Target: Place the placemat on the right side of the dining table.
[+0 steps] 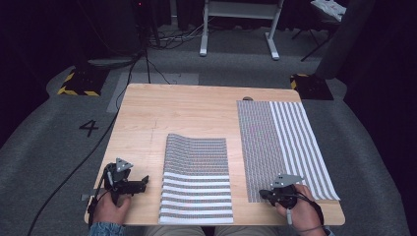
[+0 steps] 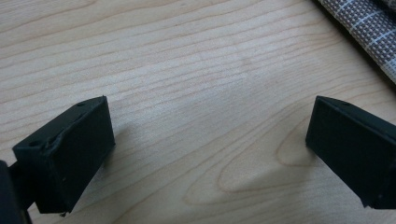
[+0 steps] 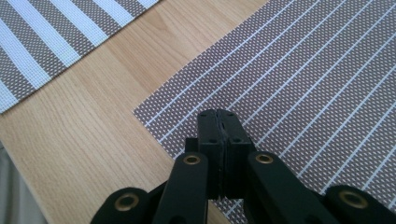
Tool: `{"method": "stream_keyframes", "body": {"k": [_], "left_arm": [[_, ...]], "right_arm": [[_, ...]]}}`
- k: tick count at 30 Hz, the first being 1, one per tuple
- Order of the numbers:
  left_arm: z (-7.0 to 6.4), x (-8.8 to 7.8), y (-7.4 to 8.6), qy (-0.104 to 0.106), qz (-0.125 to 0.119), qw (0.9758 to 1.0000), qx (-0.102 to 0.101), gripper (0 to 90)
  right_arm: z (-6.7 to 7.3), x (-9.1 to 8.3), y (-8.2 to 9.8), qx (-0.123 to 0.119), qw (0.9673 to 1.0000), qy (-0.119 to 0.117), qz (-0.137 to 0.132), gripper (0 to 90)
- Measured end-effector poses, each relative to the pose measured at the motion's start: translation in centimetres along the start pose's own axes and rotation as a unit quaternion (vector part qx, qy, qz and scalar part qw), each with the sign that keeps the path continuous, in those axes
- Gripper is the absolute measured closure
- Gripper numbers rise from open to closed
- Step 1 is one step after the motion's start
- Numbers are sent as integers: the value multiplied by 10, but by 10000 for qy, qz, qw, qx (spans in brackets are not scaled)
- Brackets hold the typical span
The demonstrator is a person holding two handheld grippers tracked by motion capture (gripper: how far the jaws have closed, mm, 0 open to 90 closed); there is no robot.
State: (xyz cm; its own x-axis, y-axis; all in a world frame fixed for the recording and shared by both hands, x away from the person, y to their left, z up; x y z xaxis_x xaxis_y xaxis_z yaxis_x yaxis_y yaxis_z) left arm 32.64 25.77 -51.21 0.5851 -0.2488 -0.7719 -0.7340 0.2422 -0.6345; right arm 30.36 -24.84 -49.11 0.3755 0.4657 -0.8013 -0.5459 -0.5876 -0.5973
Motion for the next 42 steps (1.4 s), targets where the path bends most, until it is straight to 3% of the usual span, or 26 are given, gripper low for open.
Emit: {"method": "stream_keyframes", "body": {"k": [2,4,8,10,11,14,15,19,26,33,38,42], "left_arm": [[0,0,0,4,-1,10000,-1,11],[0,0,0,6,0,10000,-1,11],[0,0,0,-2,-1,10000,-1,11],[0,0,0,-1,-1,10000,-6,11],[0,0,0,-18,-11,10000,-13,12],[0,0,0,-18,-12,10000,-13,12],[0,0,1,-17,-11,10000,-12,12],[0,0,0,-13,-10,10000,-13,12],[0,0,0,-12,-11,10000,-14,12],[0,0,0,-3,-2,10000,-11,11],[0,0,0,-12,-9,10000,-12,11],[0,0,0,-13,-11,10000,-12,11]], "right_arm": [[1,0,0,-28,10000,40,3,893],[3,-1,0,-63,9999,94,50,825],[11,-8,-3,132,9998,-147,-44,716],[13,-10,-5,114,9997,-198,-94,685],[18,-15,-11,83,9991,-258,-322,604],[23,-19,-18,23,9982,-303,-513,536],[28,-21,-26,29,9970,-316,-712,467],[33,-23,-41,54,9934,-421,-1069,384],[44,-24,-66,-56,9887,-477,-1423,353],[59,-19,-88,-286,9858,-712,-1492,334],[75,-4,-106,-526,9835,-961,-1443,321],[80,11,-112,-557,9807,-1185,-1454,315]]}}
Point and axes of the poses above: each handheld gripper's, and its own axes: x roughly forward along the jaws, y roughly out of its underside, z roughly to its left, the point moved 1 cm from there along x, roughly forward along the jaws, and after that the axes turned 2 degrees about z, right-handed, at the moved point
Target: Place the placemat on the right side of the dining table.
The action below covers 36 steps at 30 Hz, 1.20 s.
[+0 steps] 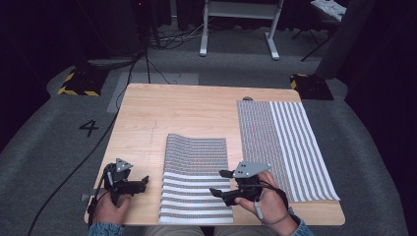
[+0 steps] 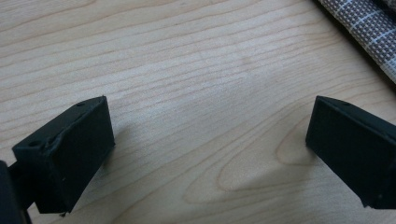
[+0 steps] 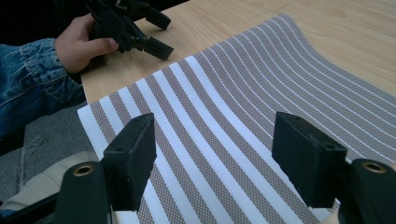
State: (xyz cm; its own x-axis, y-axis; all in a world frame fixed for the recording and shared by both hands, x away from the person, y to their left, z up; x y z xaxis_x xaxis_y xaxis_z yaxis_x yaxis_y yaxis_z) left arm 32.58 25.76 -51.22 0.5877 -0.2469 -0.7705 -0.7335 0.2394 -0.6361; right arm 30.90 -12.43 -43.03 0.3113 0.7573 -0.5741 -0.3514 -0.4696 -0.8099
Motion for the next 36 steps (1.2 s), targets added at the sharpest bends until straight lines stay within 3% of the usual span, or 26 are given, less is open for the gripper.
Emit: {"method": "stream_keyframes", "body": {"k": [7,16,25,28,29,31,36], "left_arm": [[0,0,0,0,0,10000,0,11],[0,0,0,1,1,10000,1,11],[0,0,0,1,2,10000,1,11],[0,0,0,0,0,10000,1,11],[0,0,0,0,1,10000,2,11],[0,0,0,1,-1,10000,0,11],[0,0,0,0,7,10000,10,11]], "right_arm": [[-4,24,5,-7,10000,-63,70,311],[-11,48,22,59,9997,61,245,311],[-7,60,39,-224,9990,109,364,284],[-6,62,44,-321,9979,206,516,257],[-6,65,47,-509,9964,287,621,246],[-6,67,50,-523,9959,335,663,187],[-6,68,50,-521,9959,327,657,179]]}}
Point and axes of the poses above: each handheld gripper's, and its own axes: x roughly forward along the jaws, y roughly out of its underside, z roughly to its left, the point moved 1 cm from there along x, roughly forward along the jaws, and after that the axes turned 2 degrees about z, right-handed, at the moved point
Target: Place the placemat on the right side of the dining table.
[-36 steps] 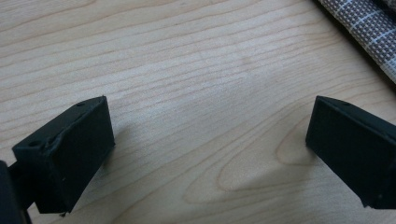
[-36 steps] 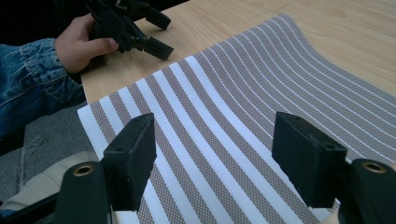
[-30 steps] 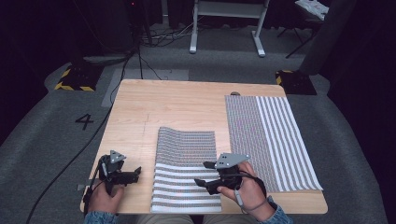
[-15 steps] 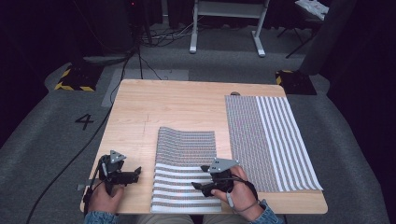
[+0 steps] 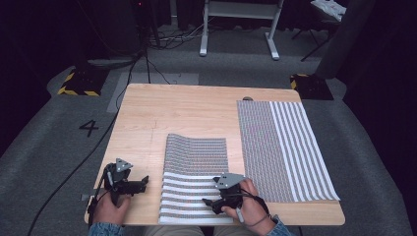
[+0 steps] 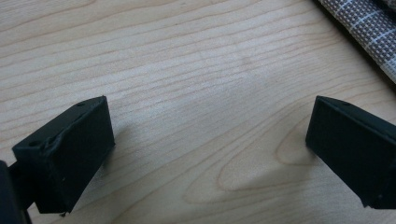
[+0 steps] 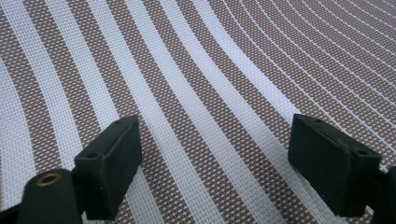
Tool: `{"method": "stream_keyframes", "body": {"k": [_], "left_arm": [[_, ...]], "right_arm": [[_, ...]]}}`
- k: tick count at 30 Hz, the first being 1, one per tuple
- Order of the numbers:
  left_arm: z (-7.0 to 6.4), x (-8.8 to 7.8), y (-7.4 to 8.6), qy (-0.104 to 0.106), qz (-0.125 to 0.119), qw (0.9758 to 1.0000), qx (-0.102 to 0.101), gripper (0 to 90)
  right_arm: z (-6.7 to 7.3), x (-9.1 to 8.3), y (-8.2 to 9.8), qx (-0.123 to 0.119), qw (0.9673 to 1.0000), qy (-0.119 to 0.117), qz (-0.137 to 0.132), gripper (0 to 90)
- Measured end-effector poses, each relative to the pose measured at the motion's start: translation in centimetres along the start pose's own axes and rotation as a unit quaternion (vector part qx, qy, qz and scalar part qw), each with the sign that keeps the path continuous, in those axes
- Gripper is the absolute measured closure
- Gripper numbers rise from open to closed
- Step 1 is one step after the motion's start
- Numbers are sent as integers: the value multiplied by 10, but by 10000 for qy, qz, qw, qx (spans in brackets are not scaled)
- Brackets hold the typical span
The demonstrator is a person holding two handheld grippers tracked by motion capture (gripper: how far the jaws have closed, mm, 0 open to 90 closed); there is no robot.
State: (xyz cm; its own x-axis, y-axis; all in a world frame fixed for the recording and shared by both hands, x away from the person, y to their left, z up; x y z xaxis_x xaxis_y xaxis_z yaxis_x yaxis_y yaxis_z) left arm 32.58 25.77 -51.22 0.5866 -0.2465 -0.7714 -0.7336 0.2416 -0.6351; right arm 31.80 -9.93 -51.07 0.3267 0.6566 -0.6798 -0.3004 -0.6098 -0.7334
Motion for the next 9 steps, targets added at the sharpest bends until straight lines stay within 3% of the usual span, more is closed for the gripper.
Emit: {"method": "stream_keyframes", "body": {"k": [2,9], "left_arm": [[0,0,0,1,-8,10000,-10,11],[0,0,0,-1,0,10000,2,11]], "right_arm": [[1,-1,0,92,9999,-1,51,178],[0,0,0,-19,10000,-17,15,175]]}}
Point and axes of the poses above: each handheld gripper's, and its own axes: x roughly forward along the jaws, y roughly out of its underside, z roughly to its left, the point moved 1 cm from there along x, roughly forward along the jaws, and after that the axes turned 2 degrees about z, right-handed, at the moved point
